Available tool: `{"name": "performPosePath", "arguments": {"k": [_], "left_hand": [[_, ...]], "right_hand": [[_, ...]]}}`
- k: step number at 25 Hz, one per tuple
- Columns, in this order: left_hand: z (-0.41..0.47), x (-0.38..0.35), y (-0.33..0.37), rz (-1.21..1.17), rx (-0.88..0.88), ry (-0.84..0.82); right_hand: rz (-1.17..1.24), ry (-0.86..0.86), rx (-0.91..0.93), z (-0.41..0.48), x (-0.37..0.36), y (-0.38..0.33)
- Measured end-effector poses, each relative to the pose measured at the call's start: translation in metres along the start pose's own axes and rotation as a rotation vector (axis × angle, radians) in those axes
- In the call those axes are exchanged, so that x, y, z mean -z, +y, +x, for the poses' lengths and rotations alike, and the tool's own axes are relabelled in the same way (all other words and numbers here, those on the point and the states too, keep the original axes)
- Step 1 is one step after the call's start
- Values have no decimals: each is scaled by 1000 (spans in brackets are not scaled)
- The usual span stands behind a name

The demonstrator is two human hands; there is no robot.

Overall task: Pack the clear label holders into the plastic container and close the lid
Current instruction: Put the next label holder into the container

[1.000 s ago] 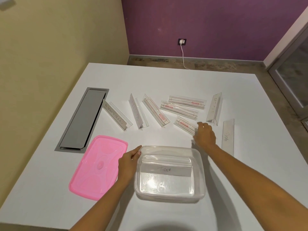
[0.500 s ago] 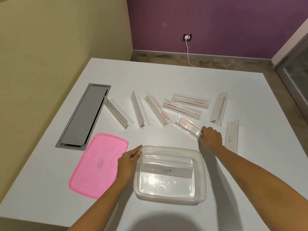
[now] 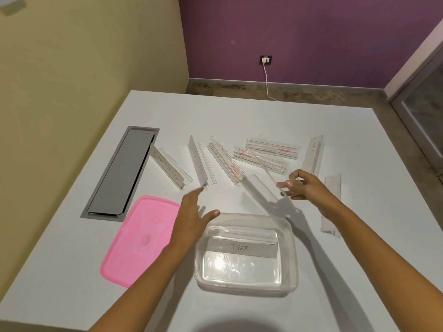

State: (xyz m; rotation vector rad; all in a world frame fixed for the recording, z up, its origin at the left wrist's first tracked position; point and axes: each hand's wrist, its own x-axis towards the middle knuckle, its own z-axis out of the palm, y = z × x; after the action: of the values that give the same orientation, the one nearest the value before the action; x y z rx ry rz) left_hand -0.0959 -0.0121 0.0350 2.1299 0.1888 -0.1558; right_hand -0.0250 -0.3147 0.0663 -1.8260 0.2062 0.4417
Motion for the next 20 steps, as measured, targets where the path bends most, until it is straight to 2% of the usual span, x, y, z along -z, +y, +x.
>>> {"name": "performPosePath", "arguments": {"k": [2, 6, 9, 12, 16, 18, 20], "left_hand": [[11, 4, 23, 170, -260, 19], [32, 13, 61, 718, -796, 73], [37, 17, 71, 928, -1003, 3], [33, 22, 66, 947, -1044, -64], [18, 19, 48, 873, -954, -109], [11, 15, 36, 876, -898, -157], [5, 10, 24, 821, -827, -253]], "right_hand": [[3, -194, -1, -13, 1, -16], [-95, -476, -14, -28, -3, -35], [-92, -668, -50, -30, -7, -39], [-141, -688, -61, -34, -11, -35], [-614, -384, 145, -45, -23, -24], [-847, -318, 292, -51, -36, -13], [-900, -276, 370, -55, -47, 4]]}}
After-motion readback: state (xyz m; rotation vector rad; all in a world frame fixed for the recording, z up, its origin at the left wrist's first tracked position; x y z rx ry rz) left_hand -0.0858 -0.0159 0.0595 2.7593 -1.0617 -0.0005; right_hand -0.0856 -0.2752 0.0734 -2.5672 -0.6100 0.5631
